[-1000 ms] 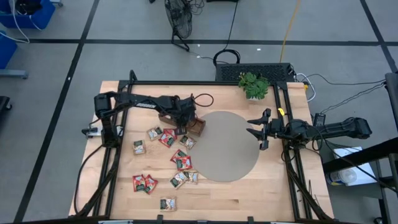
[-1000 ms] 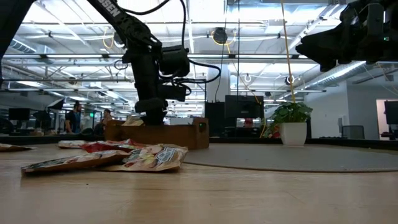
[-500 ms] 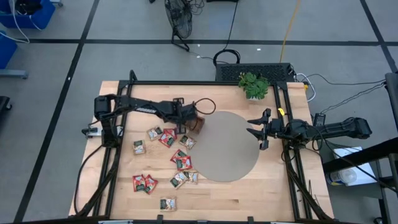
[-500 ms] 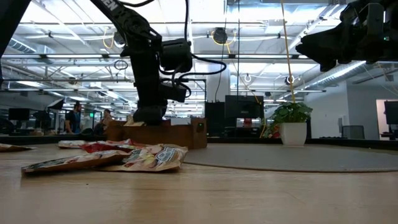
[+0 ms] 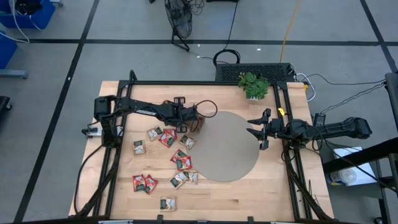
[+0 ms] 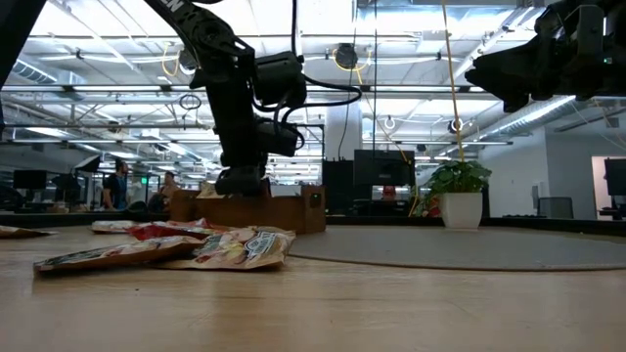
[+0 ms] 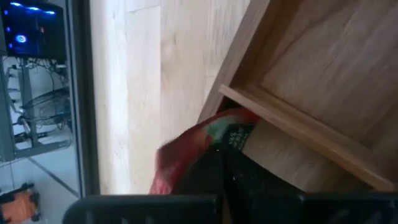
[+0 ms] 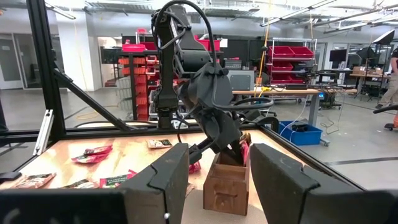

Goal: Pick & Place Tea
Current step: Put the red tea bag into the middle section of the wooden organizer

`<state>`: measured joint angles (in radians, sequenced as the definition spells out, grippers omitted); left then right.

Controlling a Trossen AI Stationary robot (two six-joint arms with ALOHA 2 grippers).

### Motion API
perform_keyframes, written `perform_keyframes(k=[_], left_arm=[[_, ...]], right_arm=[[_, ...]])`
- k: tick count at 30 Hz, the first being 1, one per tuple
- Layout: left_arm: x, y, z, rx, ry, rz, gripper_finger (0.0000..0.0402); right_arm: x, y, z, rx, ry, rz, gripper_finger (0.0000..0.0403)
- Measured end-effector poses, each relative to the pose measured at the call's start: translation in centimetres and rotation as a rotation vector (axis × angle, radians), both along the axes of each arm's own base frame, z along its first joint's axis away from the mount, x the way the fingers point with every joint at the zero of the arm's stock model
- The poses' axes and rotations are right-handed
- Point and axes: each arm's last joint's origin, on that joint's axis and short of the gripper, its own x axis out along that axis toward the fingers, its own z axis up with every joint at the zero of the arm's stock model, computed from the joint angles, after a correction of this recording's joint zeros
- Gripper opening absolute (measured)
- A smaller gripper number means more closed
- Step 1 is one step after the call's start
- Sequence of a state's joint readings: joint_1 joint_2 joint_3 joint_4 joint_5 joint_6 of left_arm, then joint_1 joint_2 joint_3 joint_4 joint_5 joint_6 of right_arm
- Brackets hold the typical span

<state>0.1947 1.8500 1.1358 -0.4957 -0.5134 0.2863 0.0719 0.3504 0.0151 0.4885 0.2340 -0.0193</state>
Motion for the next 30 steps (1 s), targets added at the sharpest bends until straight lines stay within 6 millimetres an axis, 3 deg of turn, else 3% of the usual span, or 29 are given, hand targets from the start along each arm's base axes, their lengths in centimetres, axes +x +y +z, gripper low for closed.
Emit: perform_keyframes(k=[19,25,30], left_arm=[[0.3,-1.7,0.3,0.065,0.023,-0.052,0.0062],[-0.9,-3.5,3.4,0.024,-0.079,0.01,0.0062],[-3.1,-4.8,6.4,-0.189,-0.253,0.253,0.0063]], right_arm=[[0.0,0.0,0.0,0.0,0.0,0.0,0.0155],[0.0,0.0,0.0,0.0,0.001,0.0,0.0155],[0.0,0.0,0.0,0.0,0.003,0.0,0.0155]])
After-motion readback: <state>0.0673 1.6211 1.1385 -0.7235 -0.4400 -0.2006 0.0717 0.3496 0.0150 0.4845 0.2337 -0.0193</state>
